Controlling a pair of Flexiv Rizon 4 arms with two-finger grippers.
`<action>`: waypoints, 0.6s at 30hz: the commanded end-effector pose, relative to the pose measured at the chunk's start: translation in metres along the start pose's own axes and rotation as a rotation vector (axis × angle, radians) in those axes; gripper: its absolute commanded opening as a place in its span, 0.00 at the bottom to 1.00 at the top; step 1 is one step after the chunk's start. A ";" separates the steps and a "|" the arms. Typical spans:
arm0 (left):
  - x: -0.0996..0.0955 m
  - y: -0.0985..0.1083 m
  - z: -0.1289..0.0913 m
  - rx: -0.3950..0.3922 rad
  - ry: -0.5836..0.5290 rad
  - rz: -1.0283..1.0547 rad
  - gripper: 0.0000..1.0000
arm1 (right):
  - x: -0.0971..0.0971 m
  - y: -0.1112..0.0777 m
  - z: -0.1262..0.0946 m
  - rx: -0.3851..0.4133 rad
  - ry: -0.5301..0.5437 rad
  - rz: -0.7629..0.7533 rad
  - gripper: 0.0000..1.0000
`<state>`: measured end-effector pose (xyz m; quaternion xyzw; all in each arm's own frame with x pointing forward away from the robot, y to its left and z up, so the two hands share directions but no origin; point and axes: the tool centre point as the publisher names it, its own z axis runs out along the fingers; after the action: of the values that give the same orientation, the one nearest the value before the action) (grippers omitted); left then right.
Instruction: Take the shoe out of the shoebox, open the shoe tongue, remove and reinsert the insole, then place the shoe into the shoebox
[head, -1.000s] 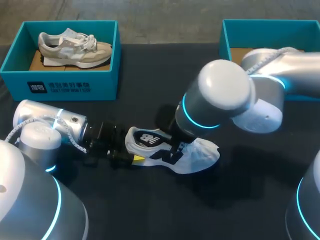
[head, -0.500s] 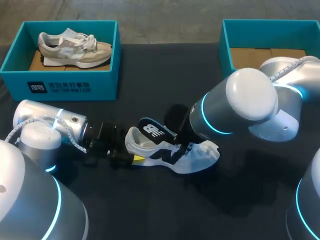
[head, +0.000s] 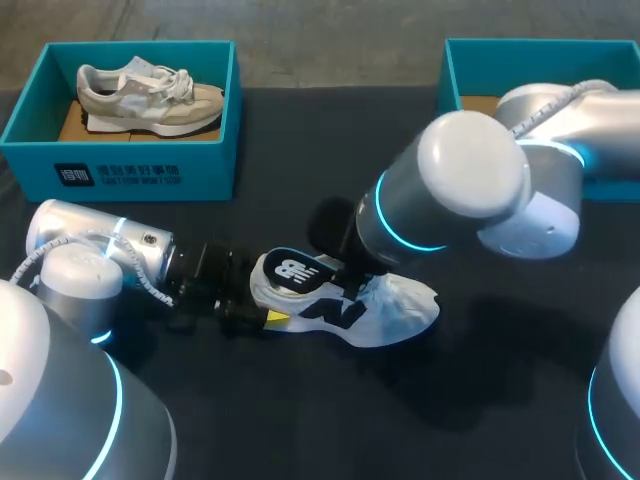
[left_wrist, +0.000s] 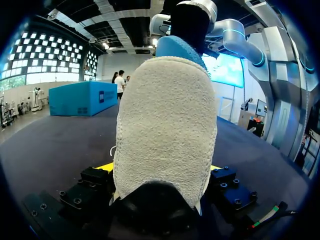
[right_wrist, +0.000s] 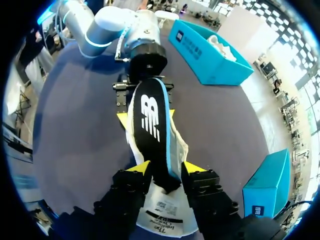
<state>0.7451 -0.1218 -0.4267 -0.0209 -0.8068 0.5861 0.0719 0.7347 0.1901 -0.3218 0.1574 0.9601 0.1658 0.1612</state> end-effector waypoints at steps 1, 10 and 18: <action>-0.001 0.002 0.001 -0.001 -0.002 -0.001 0.00 | 0.000 0.006 -0.006 0.011 0.032 -0.007 0.28; -0.001 0.002 0.001 -0.001 -0.002 -0.001 0.00 | -0.001 0.018 -0.015 0.015 0.150 -0.043 0.22; -0.001 0.002 0.001 -0.001 -0.002 -0.001 0.00 | -0.005 0.033 -0.022 0.027 0.213 -0.058 0.06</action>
<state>0.7451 -0.1218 -0.4267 -0.0209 -0.8068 0.5861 0.0719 0.7359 0.2076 -0.2935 0.1169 0.9761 0.1688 0.0718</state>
